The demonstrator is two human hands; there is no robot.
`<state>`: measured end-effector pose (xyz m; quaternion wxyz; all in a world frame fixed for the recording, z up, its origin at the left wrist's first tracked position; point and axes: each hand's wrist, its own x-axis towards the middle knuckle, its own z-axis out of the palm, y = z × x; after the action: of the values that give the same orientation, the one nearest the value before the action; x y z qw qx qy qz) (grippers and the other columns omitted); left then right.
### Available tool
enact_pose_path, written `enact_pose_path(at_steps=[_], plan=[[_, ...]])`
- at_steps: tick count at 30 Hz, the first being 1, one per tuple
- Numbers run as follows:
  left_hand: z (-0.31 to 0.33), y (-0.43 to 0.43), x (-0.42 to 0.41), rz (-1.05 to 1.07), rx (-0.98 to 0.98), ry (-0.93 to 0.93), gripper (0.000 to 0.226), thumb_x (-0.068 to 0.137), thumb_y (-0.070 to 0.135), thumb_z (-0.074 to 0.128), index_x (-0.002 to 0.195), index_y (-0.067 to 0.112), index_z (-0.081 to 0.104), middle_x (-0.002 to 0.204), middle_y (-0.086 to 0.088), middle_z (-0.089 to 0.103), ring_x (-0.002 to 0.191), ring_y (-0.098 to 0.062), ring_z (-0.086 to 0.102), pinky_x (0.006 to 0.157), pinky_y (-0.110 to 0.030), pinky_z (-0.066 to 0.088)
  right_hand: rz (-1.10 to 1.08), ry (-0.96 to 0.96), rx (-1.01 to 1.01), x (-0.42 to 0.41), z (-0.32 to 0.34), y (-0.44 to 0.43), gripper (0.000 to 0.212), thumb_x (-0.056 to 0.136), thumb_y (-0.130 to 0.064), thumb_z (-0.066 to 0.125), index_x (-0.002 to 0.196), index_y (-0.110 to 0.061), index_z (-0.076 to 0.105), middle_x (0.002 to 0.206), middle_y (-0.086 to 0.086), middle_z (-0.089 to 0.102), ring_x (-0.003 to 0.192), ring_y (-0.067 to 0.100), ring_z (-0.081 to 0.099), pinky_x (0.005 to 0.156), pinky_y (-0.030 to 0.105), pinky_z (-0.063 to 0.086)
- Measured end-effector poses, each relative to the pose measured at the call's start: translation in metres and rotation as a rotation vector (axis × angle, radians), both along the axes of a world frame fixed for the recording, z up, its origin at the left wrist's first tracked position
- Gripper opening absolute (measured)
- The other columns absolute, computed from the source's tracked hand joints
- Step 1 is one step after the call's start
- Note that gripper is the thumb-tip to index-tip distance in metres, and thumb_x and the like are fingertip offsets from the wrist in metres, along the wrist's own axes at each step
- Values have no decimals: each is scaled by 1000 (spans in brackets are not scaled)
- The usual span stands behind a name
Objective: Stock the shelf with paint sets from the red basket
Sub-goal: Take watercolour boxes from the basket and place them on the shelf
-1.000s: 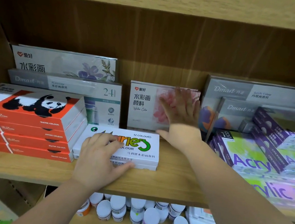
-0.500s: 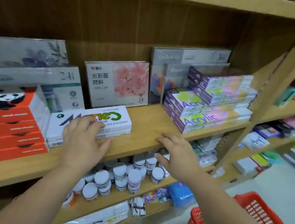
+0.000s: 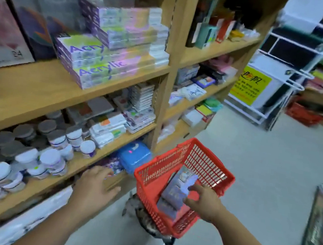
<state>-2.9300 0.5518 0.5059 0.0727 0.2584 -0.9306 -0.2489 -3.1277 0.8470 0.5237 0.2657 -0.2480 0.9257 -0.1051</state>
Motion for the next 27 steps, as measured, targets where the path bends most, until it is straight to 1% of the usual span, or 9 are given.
enact_pose_path(at_steps=[2,5,7,9,12,15,18,22,27], plan=[[-16,34,-27,26,118,-65,79,60,70,48,112,17,75,108,-7,72,99,-30,66,82,-36,49,-47,-55,39,-25,-24,45,57,88,-55,68,136,-26,63,133,4,63,123,23,60,98,29,43],[-42,70,-68,26,213,-177,75,64,68,56,120,21,72,115,-1,74,104,-20,66,80,-29,43,-32,-107,35,-73,-53,92,59,83,-60,68,131,-26,68,130,0,67,122,22,62,99,30,45],[-65,85,-91,30,238,-267,67,70,65,68,125,27,68,124,-1,72,113,-23,65,89,-31,49,5,-135,24,-102,-68,109,51,84,-54,70,127,-27,70,129,0,69,119,23,63,100,34,48],[-89,94,-105,104,272,-342,64,68,67,71,120,28,68,121,-1,72,113,-26,66,90,-36,53,26,-159,27,-127,-82,115,61,76,-63,61,124,-27,72,126,1,71,115,24,65,99,37,51],[-119,109,-115,216,369,-396,88,58,82,59,128,29,62,128,2,68,119,-24,64,96,-40,52,74,-212,53,-157,-104,112,69,72,-66,56,124,-23,73,121,5,73,110,26,68,95,34,52],[-132,124,-119,312,462,-465,93,70,73,70,147,28,48,147,-4,54,132,-27,54,103,-39,48,93,-253,79,-177,-105,92,62,78,-56,67,127,-18,71,125,6,70,113,27,67,96,32,51],[-144,129,-127,370,512,-442,76,79,52,80,144,29,49,139,-7,56,127,-30,57,98,-40,50,71,-280,111,-190,-109,74,52,88,-40,75,133,-16,66,133,7,65,120,27,63,100,32,48],[-146,132,-141,498,480,-384,59,75,47,80,126,26,59,113,-8,64,105,-34,66,85,-42,54,-16,-361,117,-206,-120,53,50,91,-41,74,133,-16,65,133,5,65,117,27,65,101,36,51],[-153,151,-156,638,474,-315,75,76,39,84,140,25,47,123,-12,55,107,-38,65,86,-45,55,-97,-454,131,-242,-155,27,56,91,-41,74,138,-15,61,135,11,66,113,29,68,100,47,55]])
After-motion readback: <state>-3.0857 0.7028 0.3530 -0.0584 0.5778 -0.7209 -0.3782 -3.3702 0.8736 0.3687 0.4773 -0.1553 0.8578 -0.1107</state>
